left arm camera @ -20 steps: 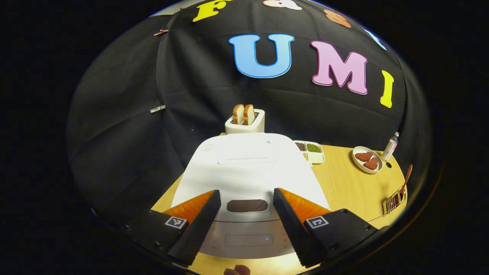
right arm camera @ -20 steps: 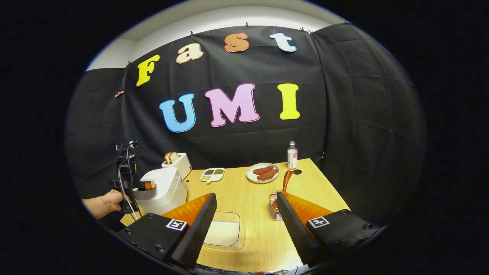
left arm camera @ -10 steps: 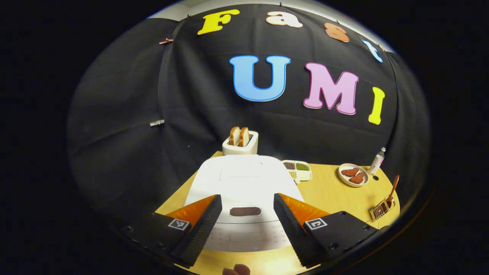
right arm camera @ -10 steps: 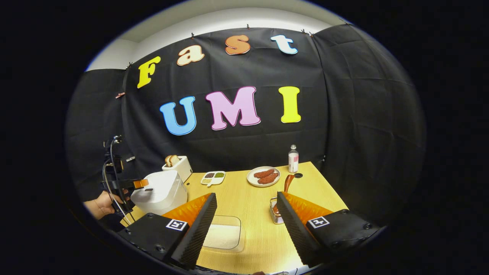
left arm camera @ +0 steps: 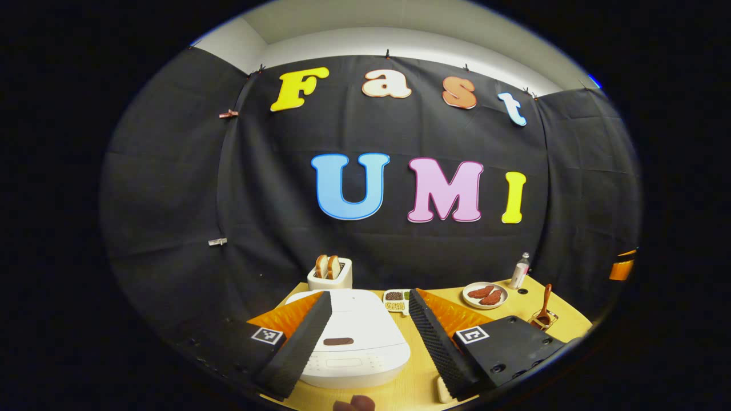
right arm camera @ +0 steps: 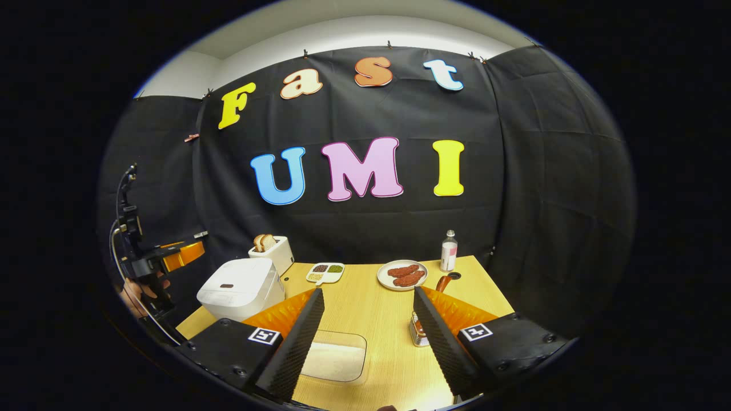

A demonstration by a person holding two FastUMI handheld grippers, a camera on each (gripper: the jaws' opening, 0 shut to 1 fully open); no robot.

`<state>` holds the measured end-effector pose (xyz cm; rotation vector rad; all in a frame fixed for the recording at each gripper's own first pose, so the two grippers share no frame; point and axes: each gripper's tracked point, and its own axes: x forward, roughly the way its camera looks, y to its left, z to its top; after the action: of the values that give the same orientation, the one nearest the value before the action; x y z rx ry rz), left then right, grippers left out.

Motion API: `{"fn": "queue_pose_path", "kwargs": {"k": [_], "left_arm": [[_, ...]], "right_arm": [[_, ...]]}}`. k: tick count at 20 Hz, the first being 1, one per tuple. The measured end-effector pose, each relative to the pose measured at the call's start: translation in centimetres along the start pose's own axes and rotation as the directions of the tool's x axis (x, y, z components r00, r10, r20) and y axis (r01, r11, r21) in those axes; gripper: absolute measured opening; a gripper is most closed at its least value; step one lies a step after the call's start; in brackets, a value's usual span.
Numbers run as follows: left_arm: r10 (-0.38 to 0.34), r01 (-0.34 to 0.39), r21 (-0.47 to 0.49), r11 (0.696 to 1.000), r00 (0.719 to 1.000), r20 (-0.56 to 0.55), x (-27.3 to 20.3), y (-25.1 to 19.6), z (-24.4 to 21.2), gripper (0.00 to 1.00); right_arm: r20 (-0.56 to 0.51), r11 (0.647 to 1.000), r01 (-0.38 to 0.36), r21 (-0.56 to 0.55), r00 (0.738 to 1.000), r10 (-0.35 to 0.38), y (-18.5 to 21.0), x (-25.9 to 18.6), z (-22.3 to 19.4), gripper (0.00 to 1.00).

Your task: Close the left gripper, press the button to open the rice cooker; take a wooden spoon from the chopstick holder with the right hand, scoop a spoonful of rice and pour it into the rice cooker, then put the wooden spoon back into the chopstick holder.

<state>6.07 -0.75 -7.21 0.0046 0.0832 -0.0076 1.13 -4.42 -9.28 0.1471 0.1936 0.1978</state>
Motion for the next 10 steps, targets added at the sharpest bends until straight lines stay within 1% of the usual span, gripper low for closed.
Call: {"fn": "queue_pose_path", "kwargs": {"k": [4,8,10], "left_arm": [[-0.026,0.027,-0.003,1.000,1.000,0.015,-3.0,-2.0,0.5,0.94],[-0.032,0.033,-0.021,0.999,0.999,0.026,-5.0,-3.4,1.2,0.94],[-0.039,0.040,-0.037,0.999,0.998,0.043,-5.9,-4.0,1.9,0.94]], "right_arm": [[0.072,1.000,0.006,-0.007,0.997,-0.005,0.1,0.3,2.5,0.99],[0.158,0.998,0.016,-0.068,0.987,-0.005,-0.1,0.1,5.2,0.98],[0.182,0.996,0.026,-0.083,0.983,-0.011,-0.3,0.0,5.7,0.98]]}}
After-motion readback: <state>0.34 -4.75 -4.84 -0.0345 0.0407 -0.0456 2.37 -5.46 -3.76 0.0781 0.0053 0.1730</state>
